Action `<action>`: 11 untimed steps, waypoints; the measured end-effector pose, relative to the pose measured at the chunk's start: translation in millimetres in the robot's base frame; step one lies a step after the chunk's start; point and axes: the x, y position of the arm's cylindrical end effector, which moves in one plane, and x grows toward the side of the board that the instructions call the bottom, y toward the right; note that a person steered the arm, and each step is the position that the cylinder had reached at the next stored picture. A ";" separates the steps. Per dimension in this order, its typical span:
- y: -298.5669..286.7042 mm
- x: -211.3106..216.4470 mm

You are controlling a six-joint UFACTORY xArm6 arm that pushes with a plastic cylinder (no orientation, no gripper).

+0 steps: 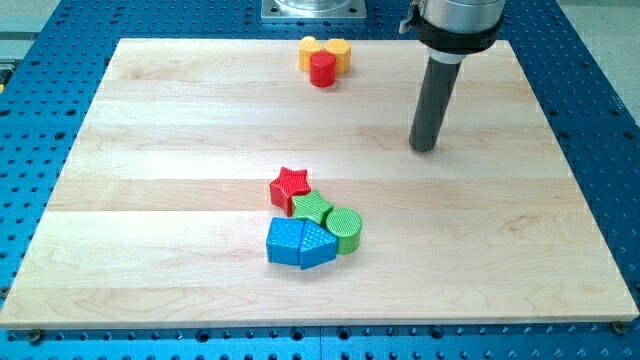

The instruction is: Drag the green circle and triangle to the bottom right side of the board

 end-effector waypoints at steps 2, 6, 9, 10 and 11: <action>-14.8 21.8; -194.8 66.4; -186.3 178.4; -162.7 147.4; -111.9 135.3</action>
